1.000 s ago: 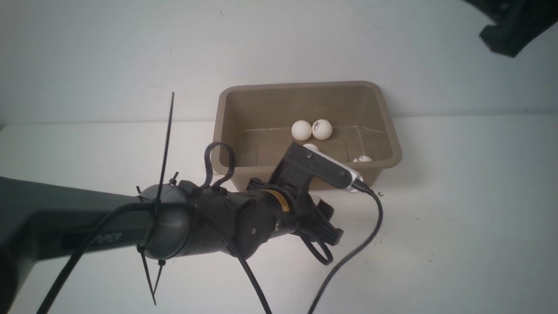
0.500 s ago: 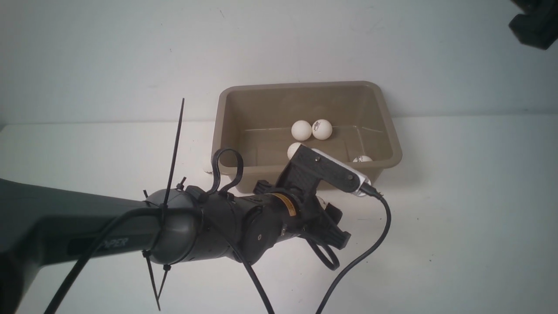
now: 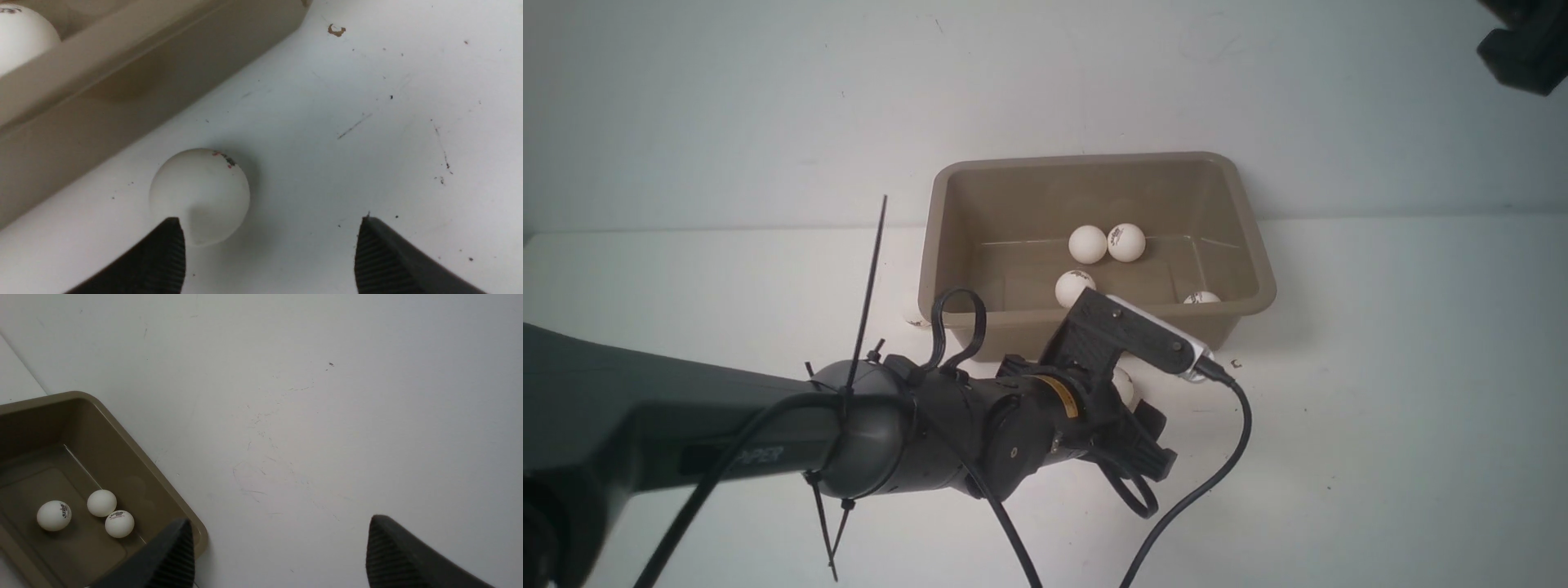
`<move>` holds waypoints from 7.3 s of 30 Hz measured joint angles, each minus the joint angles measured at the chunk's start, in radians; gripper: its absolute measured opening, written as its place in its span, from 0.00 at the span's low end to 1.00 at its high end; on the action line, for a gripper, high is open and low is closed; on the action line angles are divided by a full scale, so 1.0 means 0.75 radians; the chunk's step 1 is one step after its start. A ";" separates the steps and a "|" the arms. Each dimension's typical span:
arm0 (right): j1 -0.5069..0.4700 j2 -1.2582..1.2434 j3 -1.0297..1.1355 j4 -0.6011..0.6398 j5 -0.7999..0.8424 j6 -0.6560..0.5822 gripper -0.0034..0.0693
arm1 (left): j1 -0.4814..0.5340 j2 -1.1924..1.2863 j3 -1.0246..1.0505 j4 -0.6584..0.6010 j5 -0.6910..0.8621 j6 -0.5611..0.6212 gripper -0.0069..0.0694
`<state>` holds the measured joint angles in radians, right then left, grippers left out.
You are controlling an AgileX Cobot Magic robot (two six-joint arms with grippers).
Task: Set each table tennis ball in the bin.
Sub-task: Use the left arm to clamp the table tennis ball closest to it, then use the left arm to put the table tennis ball into the box
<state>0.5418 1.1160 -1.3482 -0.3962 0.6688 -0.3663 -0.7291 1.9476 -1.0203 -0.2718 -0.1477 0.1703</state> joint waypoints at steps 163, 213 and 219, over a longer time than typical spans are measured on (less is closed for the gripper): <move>0.000 0.000 0.000 -0.066 -0.030 0.000 0.75 | 0.012 0.168 0.000 0.012 -0.422 -0.227 0.66; 0.000 0.000 0.000 -0.080 -0.039 0.000 0.75 | 0.161 -0.132 0.000 0.213 -0.459 -0.227 0.50; 0.000 0.000 0.000 -0.076 -0.036 0.008 0.75 | 0.303 -0.040 0.001 0.372 -0.614 -0.227 0.50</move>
<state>0.5418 1.1160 -1.3482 -0.4532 0.6418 -0.3605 -0.5020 1.9174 -1.0193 0.0074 -0.6083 0.0000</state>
